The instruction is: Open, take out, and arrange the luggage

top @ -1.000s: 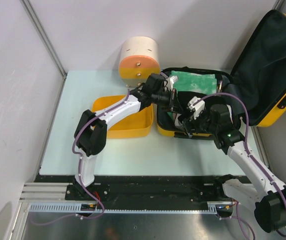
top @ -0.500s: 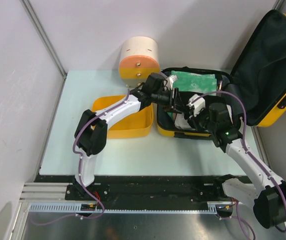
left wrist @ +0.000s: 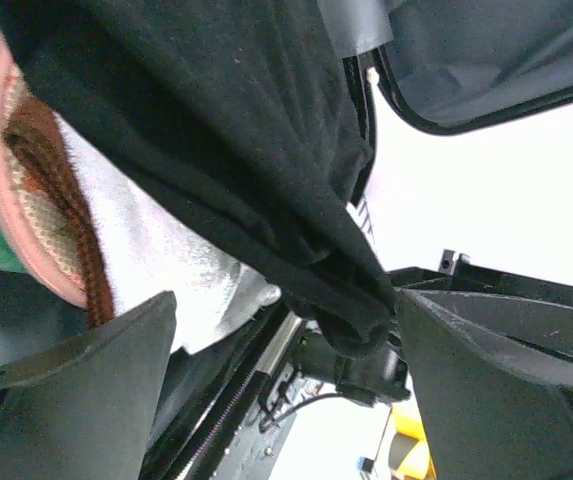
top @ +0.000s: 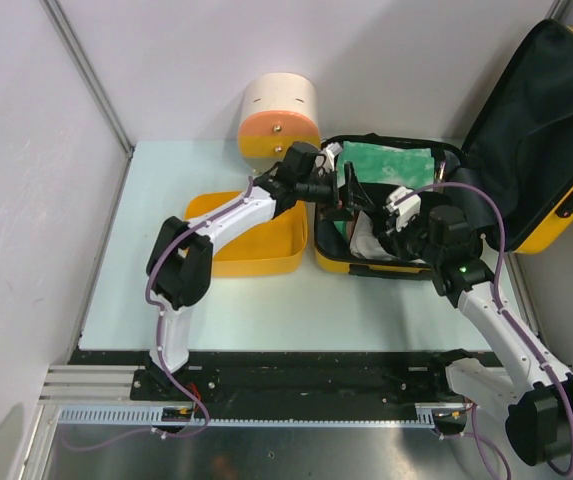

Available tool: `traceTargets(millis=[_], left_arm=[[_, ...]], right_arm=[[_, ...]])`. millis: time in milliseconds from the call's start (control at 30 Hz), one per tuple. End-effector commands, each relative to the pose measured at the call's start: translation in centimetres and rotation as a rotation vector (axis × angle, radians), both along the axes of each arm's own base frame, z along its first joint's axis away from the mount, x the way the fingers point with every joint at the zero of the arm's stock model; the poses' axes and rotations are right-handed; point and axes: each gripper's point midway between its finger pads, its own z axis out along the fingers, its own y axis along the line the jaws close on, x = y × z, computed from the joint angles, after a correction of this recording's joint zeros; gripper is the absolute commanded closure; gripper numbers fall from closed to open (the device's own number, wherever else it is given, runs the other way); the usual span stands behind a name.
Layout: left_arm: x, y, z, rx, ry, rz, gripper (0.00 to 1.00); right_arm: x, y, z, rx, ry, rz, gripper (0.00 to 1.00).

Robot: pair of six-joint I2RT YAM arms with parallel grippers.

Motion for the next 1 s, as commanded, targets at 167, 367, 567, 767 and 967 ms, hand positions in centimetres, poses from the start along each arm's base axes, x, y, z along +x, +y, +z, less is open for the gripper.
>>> traceTargets(millis=[167, 367, 567, 767, 967], left_arm=[[0.3, -3.0, 2.5, -0.096, -0.006, 0.006, 0.0], [0.5, -4.1, 2.1, -0.102, -0.013, -0.012, 0.18], [0.6, -3.0, 3.9, -0.111, -0.114, -0.029, 0.73], [2.0, 2.5, 4.7, -0.016, -0.222, 0.028, 1.0], [3.2, 8.6, -0.3, 0.165, -0.217, 0.042, 1.0]], right_arm=[[0.1, 2.8, 2.2, 0.059, -0.037, 0.087, 1.0], [-0.1, 4.7, 3.5, 0.093, -0.055, 0.133, 1.0], [-0.2, 5.7, 5.6, 0.138, -0.073, 0.15, 0.97], [-0.1, 3.8, 7.3, 0.169, -0.04, 0.082, 0.29], [0.8, -0.3, 5.8, 0.258, 0.115, -0.089, 0.27]])
